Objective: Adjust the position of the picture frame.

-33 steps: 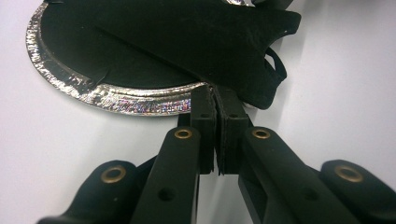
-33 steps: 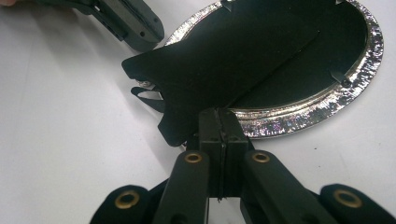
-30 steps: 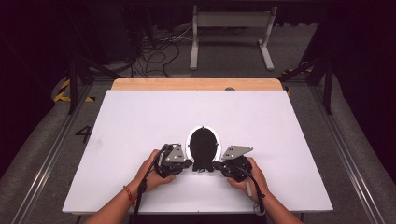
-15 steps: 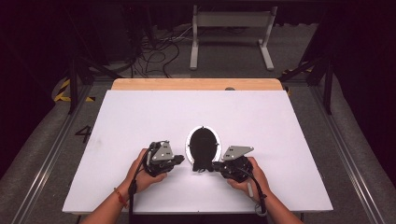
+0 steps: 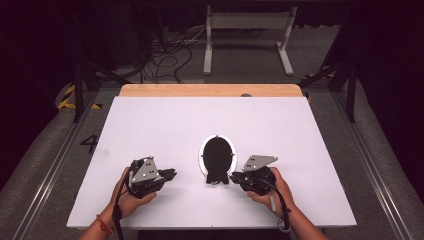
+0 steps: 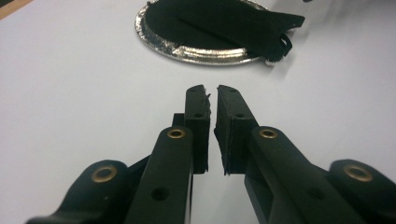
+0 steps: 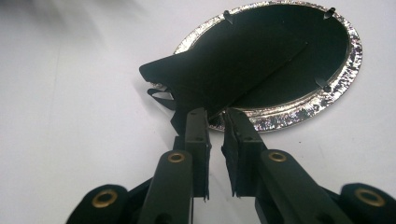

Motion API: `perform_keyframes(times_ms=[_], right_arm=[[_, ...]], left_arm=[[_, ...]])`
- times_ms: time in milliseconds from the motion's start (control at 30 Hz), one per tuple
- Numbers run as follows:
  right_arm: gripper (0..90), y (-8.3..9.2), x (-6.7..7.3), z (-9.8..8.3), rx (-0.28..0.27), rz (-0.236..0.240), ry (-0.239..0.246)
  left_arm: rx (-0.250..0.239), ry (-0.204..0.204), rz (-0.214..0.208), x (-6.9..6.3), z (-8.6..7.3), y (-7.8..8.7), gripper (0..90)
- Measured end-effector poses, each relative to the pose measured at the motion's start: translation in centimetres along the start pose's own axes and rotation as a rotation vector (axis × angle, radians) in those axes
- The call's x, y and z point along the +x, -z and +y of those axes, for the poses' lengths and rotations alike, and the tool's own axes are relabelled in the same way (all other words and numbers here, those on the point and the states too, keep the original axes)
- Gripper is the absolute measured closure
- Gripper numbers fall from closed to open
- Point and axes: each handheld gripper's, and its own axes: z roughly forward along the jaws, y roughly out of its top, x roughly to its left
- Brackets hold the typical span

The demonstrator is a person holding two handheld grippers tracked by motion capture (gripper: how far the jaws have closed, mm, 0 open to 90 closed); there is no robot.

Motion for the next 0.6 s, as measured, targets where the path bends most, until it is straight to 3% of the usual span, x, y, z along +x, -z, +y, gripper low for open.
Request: perform_keyframes(times_ms=[267, 400, 600], right_arm=[[79.4, -0.2, 0.6, -0.3, 0.027, 0.007, 0.017], [78.8, -0.1, 0.9, -0.6, 0.027, 0.017, 0.016], [76.6, 0.2, 1.0, -0.7, 0.031, 0.036, 0.024]], left_arm=[[0.006, 0.020, 0.013, -0.1, -1.7, 1.4, 76.1], [-0.021, 0.022, 0.020, -0.1, -1.5, 1.9, 73.2], [-0.013, 0.030, 0.032, 0.0, -1.6, 1.8, 69.3]])
